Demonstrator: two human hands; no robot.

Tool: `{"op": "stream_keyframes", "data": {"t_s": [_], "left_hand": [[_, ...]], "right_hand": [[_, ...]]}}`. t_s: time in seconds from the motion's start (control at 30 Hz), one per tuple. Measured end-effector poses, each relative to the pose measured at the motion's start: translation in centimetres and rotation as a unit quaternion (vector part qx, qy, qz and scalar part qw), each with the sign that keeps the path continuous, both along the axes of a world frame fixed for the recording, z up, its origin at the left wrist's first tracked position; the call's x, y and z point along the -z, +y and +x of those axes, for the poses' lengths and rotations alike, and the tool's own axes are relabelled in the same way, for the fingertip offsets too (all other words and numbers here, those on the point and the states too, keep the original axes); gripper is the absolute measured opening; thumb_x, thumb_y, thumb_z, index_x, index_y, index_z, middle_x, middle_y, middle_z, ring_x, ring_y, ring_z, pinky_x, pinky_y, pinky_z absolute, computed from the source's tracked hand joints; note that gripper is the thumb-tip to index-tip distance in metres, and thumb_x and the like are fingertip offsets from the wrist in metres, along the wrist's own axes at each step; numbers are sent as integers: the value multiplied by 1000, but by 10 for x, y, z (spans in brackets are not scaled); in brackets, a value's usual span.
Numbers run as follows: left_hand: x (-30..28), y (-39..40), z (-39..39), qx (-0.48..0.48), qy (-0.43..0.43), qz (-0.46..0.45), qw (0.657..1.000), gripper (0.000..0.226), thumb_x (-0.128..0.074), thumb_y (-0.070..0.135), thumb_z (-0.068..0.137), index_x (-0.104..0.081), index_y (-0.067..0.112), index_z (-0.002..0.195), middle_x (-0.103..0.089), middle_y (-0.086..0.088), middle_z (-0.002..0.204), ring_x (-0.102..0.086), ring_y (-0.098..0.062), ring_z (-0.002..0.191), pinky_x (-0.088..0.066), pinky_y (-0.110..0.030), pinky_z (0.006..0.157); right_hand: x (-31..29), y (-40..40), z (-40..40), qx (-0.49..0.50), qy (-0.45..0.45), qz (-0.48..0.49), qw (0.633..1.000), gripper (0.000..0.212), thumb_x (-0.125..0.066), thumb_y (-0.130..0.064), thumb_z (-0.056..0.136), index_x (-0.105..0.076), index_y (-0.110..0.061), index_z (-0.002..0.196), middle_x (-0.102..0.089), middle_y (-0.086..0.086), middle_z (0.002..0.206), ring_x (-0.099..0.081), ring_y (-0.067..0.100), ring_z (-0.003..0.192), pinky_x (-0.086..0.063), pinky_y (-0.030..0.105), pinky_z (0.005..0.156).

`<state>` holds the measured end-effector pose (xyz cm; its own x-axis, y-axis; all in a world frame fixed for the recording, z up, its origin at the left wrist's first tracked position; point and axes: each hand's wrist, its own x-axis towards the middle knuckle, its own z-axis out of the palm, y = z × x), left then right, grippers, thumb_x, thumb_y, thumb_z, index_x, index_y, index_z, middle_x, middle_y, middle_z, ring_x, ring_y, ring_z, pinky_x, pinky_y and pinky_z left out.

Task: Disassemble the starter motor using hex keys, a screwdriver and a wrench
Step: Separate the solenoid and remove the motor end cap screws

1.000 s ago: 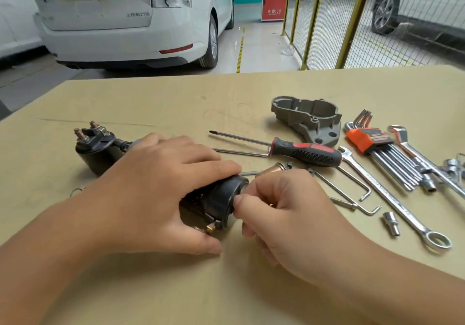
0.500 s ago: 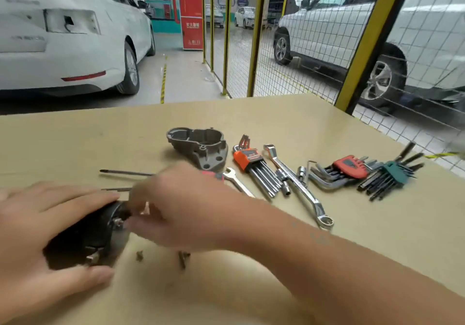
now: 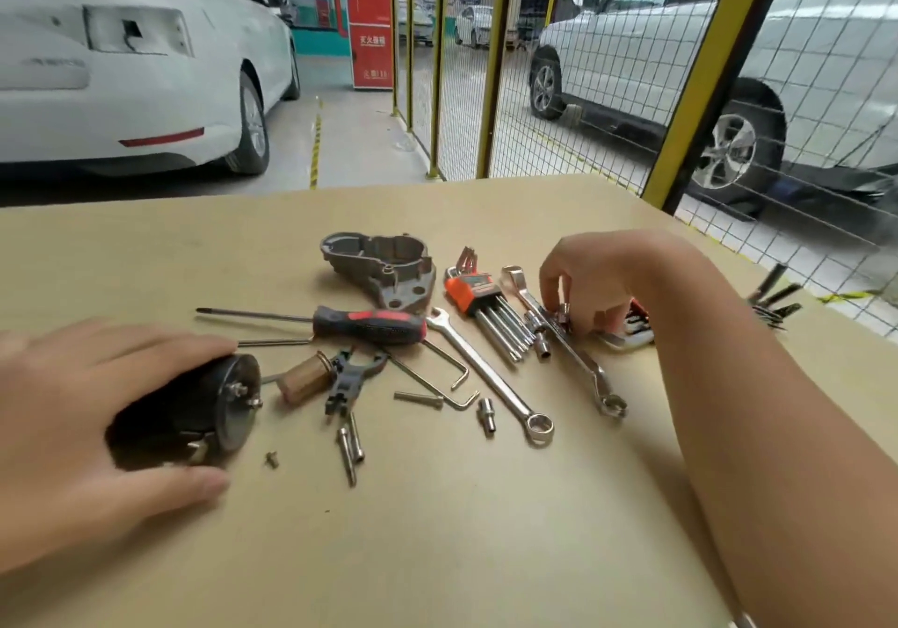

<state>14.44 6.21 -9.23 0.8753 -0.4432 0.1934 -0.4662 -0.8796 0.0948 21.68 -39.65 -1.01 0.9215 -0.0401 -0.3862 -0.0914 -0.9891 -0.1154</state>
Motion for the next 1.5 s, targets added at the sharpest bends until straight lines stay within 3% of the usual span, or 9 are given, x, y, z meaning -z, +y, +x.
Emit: {"op": "stream_keyframes", "data": {"t_s": [0.17, 0.4, 0.7, 0.8, 0.87, 0.97, 1.13, 1.23, 1.5], "left_hand": [[-8, 9, -2, 14, 9, 16, 1000, 113, -72, 94, 51, -46, 48, 151, -49, 27, 148, -53, -12, 134, -46, -52, 104], [-6, 10, -3, 26, -16, -2, 1000, 110, -71, 95, 50, -48, 50, 148, -51, 28, 143, -56, -14, 128, -49, -53, 101], [-7, 12, -2, 46, -23, -4, 999, 108, -75, 90, 52, -50, 45, 147, -55, 23, 141, -58, -15, 123, -51, -55, 96], [-8, 11, -3, 54, -34, -6, 998, 107, -76, 89, 53, -49, 46, 147, -55, 22, 141, -59, -17, 122, -51, -56, 96], [-10, 11, -5, 57, -37, -14, 998, 106, -75, 89, 53, -48, 50, 147, -55, 23, 140, -59, -17, 121, -51, -56, 95], [-17, 6, -10, 66, -38, -20, 997, 103, -72, 92, 54, -46, 55, 146, -53, 30, 139, -60, -14, 117, -52, -58, 91], [-27, -4, -18, 63, -36, -37, 997, 97, -63, 99, 56, -45, 62, 143, -50, 40, 137, -60, -7, 109, -52, -59, 82], [-29, -4, -19, 64, -37, -32, 997, 96, -63, 99, 57, -43, 63, 143, -49, 42, 137, -60, -8, 108, -52, -59, 81], [-28, -2, -18, 51, -28, -24, 998, 99, -65, 99, 55, -46, 60, 144, -52, 38, 136, -60, -6, 110, -51, -58, 81]], "right_hand": [[-1, -4, 0, 27, 3, 33, 999, 34, -90, -2, 67, -75, -21, 90, -76, 14, 91, -76, 27, 61, -61, 32, 56], [-11, -18, -9, 68, -63, 103, 990, 16, -89, -8, 69, -74, -8, 75, -72, 13, 62, -74, 29, 57, -58, 30, 53], [-6, -5, -10, 82, -21, 98, 992, 10, -86, -6, 75, -78, -4, 80, -74, 16, 67, -74, 27, 56, -58, 27, 51], [-5, 1, -9, 57, -64, 97, 992, 6, -82, -6, 79, -78, -10, 83, -75, 14, 68, -74, 26, 57, -56, 25, 48], [-5, 7, -6, 10, -108, 107, 988, 15, -85, -13, 77, -78, -21, 86, -76, 9, 77, -71, 21, 58, -54, 24, 47], [-3, 19, -6, -58, -79, 99, 990, 25, -88, -20, 75, -76, -34, 92, -73, -1, 78, -61, 10, 47, -50, 22, 45], [1, 24, -5, -54, -40, 83, 994, 18, -86, -16, 77, -78, -23, 91, -72, 7, 66, -69, 17, 50, -54, 25, 49], [2, 28, -5, -55, -20, 66, 996, 14, -86, -18, 77, -76, -24, 85, -75, 10, 71, -75, 25, 58, -55, 28, 53], [0, 27, -7, -90, -21, 52, 994, 19, -84, -15, 81, -66, -16, 76, -71, 5, 59, -72, 21, 54, -53, 29, 52]]}}
